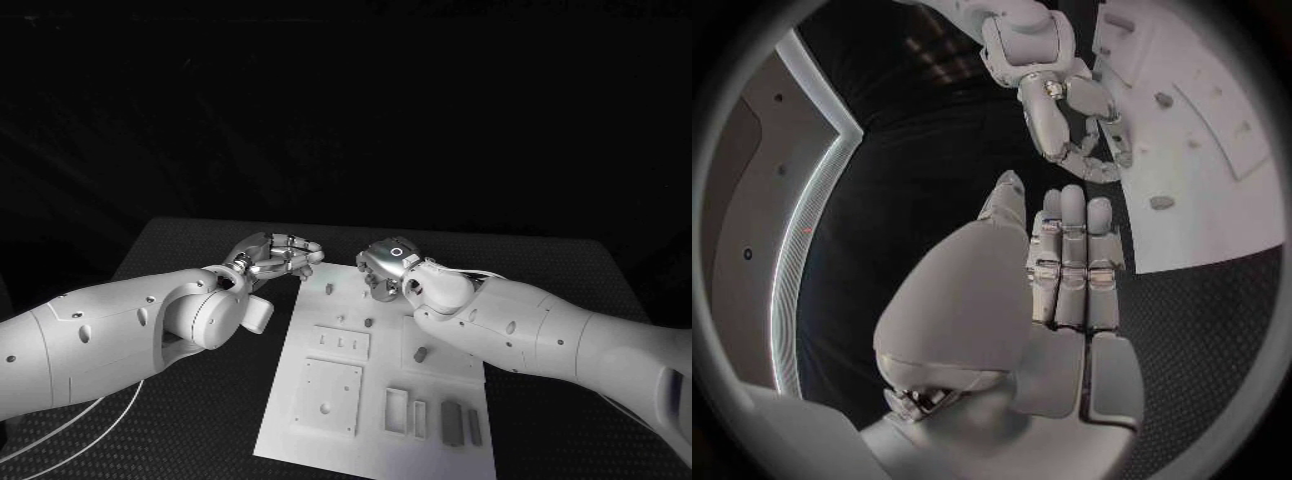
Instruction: Assemble the parts on the task board
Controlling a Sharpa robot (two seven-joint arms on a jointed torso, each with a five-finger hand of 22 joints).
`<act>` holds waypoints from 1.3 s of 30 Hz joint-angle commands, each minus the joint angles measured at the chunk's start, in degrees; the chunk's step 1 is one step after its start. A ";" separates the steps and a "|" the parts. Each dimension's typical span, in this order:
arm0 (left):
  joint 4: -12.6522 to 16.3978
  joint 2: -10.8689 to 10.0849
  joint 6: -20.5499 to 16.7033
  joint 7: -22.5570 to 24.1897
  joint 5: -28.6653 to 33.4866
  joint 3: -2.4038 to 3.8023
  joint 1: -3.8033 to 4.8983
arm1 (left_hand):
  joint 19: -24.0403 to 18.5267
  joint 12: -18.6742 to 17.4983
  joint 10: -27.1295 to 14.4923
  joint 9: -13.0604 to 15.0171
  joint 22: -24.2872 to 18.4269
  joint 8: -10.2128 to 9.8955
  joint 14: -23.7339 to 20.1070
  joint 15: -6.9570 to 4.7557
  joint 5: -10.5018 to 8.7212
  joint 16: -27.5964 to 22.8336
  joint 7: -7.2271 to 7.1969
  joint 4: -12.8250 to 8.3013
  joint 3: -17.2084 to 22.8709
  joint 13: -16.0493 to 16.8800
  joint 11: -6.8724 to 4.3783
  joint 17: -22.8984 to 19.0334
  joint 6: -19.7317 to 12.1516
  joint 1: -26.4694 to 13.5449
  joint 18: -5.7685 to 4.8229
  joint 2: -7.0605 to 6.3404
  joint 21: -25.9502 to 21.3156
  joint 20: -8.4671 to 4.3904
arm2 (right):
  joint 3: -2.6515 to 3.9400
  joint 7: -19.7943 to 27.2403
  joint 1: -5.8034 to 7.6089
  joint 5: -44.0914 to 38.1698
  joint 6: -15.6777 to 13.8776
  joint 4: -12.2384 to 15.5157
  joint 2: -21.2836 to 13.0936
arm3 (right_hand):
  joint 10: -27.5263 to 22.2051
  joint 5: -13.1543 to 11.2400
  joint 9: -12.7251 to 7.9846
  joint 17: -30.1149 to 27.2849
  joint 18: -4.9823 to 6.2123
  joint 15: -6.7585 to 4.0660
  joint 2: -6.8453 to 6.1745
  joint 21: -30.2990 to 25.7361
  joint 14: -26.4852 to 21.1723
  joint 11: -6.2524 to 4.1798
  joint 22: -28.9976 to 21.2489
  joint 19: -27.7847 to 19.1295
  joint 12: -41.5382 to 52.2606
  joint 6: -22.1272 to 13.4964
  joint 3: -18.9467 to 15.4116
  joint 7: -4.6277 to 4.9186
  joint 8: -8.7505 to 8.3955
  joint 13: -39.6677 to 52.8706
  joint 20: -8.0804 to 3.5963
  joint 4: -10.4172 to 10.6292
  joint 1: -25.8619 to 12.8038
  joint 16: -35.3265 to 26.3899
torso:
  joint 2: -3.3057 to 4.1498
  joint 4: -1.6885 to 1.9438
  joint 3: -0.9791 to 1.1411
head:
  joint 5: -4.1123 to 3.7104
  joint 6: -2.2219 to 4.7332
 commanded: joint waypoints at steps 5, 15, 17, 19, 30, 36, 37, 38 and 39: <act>0.08 -0.02 0.74 0.33 -0.04 0.06 0.05 | -0.32 -0.33 -0.06 0.08 0.70 -0.22 -0.21 0.10 -0.28 -0.33 0.41 0.01 -0.14 0.07 0.10 -0.08 0.14 -0.54 0.63 0.12 0.29 0.02 | -0.04 0.02 -0.03 1.68 0.38 0.41 -0.51 | -2.67 -0.32 -0.40 -0.33 3.49 0.76 -2.47 -0.29 -0.26 0.59 0.51 -0.01 -0.11 -1.59 -0.25 0.31 -0.77 -1.22 0.40 1.57 -0.95 0.48 | 0.01 0.06 0.03 | -0.04 -0.02; -0.02 -0.26 0.67 0.34 -0.04 0.07 0.06 | -0.32 -0.37 -0.04 0.09 0.70 -0.25 -0.20 0.10 -0.29 -0.33 0.41 -0.01 -0.11 0.10 0.10 -0.07 0.14 -0.49 0.64 0.11 0.30 0.01 | -0.02 0.50 0.01 3.22 -2.50 3.33 -2.61 | -2.77 -0.31 -0.44 -0.45 3.59 0.83 -2.67 -0.32 -0.29 0.66 0.49 0.03 0.05 -1.68 -0.45 0.39 -0.76 -1.48 0.42 1.88 -1.18 0.59 | 0.04 0.01 0.00 | -0.10 0.23; -0.08 -0.32 0.71 0.38 -0.04 0.07 0.07 | -0.32 -0.37 -0.03 0.10 0.70 -0.26 -0.20 0.10 -0.29 -0.33 0.42 -0.01 -0.10 0.11 0.10 -0.07 0.14 -0.48 0.64 0.11 0.30 0.01 | 0.02 0.93 0.13 4.37 -3.72 5.05 -3.80 | -2.59 -0.31 -0.41 -0.49 3.65 0.82 -2.68 -0.31 -0.28 0.65 0.49 0.08 0.16 -1.56 -0.34 0.32 -0.66 -1.53 0.42 1.98 -1.06 0.64 | 0.03 0.00 0.02 | -0.16 0.40; -0.06 -0.52 0.64 0.38 -0.04 0.08 0.08 | -0.33 -0.38 -0.03 0.10 0.70 -0.26 -0.20 0.10 -0.29 -0.33 0.42 -0.01 -0.10 0.11 0.10 -0.07 0.14 -0.48 0.64 0.11 0.30 0.01 | 0.24 1.44 0.38 5.44 -4.30 7.09 -5.18 | -2.53 -0.31 -0.41 -0.50 3.65 0.83 -2.69 -0.31 -0.29 0.66 0.48 0.09 0.19 -1.54 -0.33 0.31 -0.64 -1.54 0.42 2.02 -1.07 0.65 | 0.02 -0.06 0.05 | -0.28 0.67; -0.63 -1.23 0.41 0.58 -0.04 0.14 0.16 | -0.34 -0.41 -0.01 0.14 0.70 -0.25 -0.20 0.10 -0.32 -0.33 0.40 -0.01 -0.11 0.15 0.09 -0.07 0.20 -0.45 0.64 0.01 0.31 0.02 | 4.24 4.50 1.72 15.51 -1.38 17.05 -15.30 | 2.46 -0.33 -0.11 -1.08 3.65 -0.67 -2.74 -0.49 -1.25 -0.92 0.88 -1.19 2.39 -0.72 -3.46 -0.07 0.09 0.12 0.67 2.77 -3.67 0.60 | -0.03 -0.84 0.20 | -0.67 1.72; -1.23 -1.28 0.50 0.60 -0.04 0.13 0.15 | -0.34 -0.42 0.02 0.15 0.70 -0.25 -0.20 0.10 -0.32 -0.34 0.39 -0.01 -0.10 0.17 0.08 -0.07 0.22 -0.43 0.64 -0.01 0.31 0.02 | 4.66 5.01 2.22 19.80 3.36 18.09 -19.75 | 6.45 -0.22 -0.27 -0.95 3.65 -2.14 -2.73 -0.16 -1.89 -2.57 1.10 -1.81 5.67 -1.99 -7.53 0.21 -0.44 4.64 0.25 1.87 -4.54 1.09 | -0.26 -1.59 0.39 | -0.72 2.12; -1.32 -1.24 0.53 0.60 -0.04 0.13 0.14 | -0.34 -0.42 0.03 0.16 0.70 -0.25 -0.20 0.10 -0.32 -0.34 0.39 -0.01 -0.10 0.17 0.08 -0.07 0.23 -0.43 0.64 -0.01 0.31 0.02 | 4.66 5.11 2.24 20.89 4.00 17.71 -20.14 | 7.80 -0.21 -0.30 -0.84 3.65 -2.45 -2.72 0.00 -1.85 -2.83 1.13 -1.72 7.21 -2.19 -8.25 0.04 -0.55 6.49 0.20 1.88 -4.69 1.33 | -0.31 -1.77 0.42 | -0.71 2.12; -1.40 -1.19 0.54 0.61 -0.04 0.13 0.14 | -0.34 -0.42 0.03 0.16 0.70 -0.25 -0.20 0.10 -0.32 -0.34 0.39 -0.01 -0.10 0.18 0.08 -0.07 0.23 -0.43 0.64 -0.01 0.31 0.02 | 4.66 5.23 2.24 21.60 4.82 17.24 -20.40 | 8.23 0.03 -0.27 -0.68 3.65 -3.24 -2.73 0.09 -2.20 -3.42 1.06 -1.82 10.00 -2.24 -9.33 -0.53 -0.57 10.84 0.01 1.71 -4.58 1.56 | -0.33 -1.82 0.42 | -0.80 2.15; -1.42 -1.18 0.56 0.60 -0.04 0.13 0.14 | -0.34 -0.43 0.03 0.16 0.70 -0.25 -0.20 0.10 -0.32 -0.34 0.39 -0.01 -0.10 0.18 0.08 -0.07 0.23 -0.43 0.64 -0.01 0.31 0.02 | 4.66 5.46 2.24 21.99 5.58 16.85 -20.56 | 8.77 -0.14 -0.30 -0.64 3.65 -3.06 -2.64 0.09 -2.24 -3.57 1.02 -1.84 11.67 -2.40 -9.83 -0.61 -0.67 13.02 0.02 1.85 -4.86 1.64 | -0.36 -1.93 0.45 | -0.87 2.24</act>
